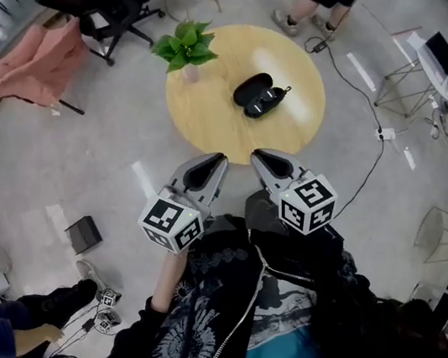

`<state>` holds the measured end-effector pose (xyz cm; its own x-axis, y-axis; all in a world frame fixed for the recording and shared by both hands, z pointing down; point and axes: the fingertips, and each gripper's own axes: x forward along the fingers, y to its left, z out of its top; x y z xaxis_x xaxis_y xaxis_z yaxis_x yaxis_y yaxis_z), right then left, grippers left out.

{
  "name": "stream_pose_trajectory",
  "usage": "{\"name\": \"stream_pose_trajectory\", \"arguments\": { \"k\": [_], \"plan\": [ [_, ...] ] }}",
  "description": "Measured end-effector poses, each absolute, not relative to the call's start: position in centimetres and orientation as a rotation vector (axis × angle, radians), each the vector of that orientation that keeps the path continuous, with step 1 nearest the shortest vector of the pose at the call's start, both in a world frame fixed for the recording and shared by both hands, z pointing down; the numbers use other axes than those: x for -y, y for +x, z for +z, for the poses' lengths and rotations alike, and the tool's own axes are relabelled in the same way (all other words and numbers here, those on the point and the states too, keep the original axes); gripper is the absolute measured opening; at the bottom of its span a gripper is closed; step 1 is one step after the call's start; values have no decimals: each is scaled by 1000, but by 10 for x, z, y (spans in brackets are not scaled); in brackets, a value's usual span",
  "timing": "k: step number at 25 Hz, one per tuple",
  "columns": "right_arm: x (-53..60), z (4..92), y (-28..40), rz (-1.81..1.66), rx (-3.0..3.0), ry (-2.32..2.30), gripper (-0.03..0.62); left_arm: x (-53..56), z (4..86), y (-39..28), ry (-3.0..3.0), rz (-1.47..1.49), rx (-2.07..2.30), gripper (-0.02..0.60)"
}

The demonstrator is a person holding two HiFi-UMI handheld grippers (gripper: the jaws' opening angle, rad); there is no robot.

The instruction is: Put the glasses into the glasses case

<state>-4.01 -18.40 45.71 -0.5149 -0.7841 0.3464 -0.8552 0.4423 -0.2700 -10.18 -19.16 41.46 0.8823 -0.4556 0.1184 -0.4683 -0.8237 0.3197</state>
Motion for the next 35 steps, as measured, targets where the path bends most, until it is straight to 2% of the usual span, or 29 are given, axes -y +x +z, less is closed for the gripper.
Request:
{"name": "stream_pose_trajectory", "arguments": {
  "k": [17,25,35],
  "plan": [
    [112,449,-33,569,2488,1462,49,129,413,-91,2745,87,649,28],
    [41,443,17,543,2535,1418,49,69,402,-49,2733,80,766,28],
    [-75,451,69,526,2600,1309,49,-57,413,5,2678,106,876,28]
  ]
}}
